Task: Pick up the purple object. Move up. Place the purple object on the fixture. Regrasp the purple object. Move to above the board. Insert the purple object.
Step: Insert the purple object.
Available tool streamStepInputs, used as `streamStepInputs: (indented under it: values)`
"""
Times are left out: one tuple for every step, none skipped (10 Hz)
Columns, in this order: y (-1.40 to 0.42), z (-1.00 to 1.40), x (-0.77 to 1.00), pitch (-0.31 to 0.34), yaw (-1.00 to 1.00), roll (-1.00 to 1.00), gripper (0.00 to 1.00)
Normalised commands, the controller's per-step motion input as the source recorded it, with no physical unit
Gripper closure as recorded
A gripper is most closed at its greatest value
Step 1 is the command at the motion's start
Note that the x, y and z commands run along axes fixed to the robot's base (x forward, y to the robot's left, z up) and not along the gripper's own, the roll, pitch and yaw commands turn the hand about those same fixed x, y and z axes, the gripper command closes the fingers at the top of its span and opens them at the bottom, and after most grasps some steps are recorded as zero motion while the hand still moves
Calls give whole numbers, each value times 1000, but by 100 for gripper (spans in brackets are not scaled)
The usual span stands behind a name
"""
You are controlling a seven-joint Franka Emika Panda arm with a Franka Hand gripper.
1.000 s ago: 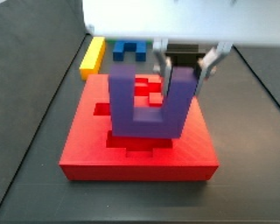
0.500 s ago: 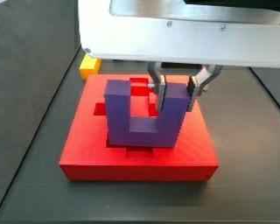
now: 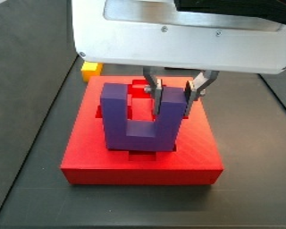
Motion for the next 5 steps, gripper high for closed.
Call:
streamStepInputs:
  values:
    - [-6, -100, 214, 0, 43, 0, 100]
    - [-31, -149, 189, 0, 31, 0, 100]
    - [-29, -126, 246, 0, 31, 0, 100]
    - [-49, -151, 269, 0, 23, 1, 100]
    - [-80, -306, 131, -3, 0, 30, 100]
